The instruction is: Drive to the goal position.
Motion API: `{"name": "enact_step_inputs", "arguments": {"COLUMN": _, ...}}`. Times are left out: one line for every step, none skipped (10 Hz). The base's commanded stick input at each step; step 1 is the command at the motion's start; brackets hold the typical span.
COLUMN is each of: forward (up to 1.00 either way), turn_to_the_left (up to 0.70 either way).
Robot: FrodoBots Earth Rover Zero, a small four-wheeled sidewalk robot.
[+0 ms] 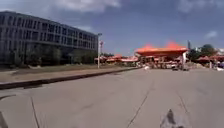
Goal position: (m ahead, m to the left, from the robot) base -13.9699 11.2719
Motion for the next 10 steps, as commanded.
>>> {"name": "enact_step_inputs", "arguments": {"forward": 1.0, "turn_to_the_left": 0.27}}
{"name": "enact_step_inputs", "arguments": {"forward": 1.0, "turn_to_the_left": 0.27}}
{"name": "enact_step_inputs", "arguments": {"forward": 1.0, "turn_to_the_left": 0.27}}
{"name": "enact_step_inputs", "arguments": {"forward": 1.0, "turn_to_the_left": 0.27}}
{"name": "enact_step_inputs", "arguments": {"forward": 1.0, "turn_to_the_left": 0.27}}
{"name": "enact_step_inputs", "arguments": {"forward": 1.0, "turn_to_the_left": 0.27}}
{"name": "enact_step_inputs", "arguments": {"forward": 1.0, "turn_to_the_left": 0.27}}
{"name": "enact_step_inputs", "arguments": {"forward": 1.0, "turn_to_the_left": 0.27}}
{"name": "enact_step_inputs", "arguments": {"forward": 1.0, "turn_to_the_left": 0.27}}
{"name": "enact_step_inputs", "arguments": {"forward": 1.0, "turn_to_the_left": 0.2}}
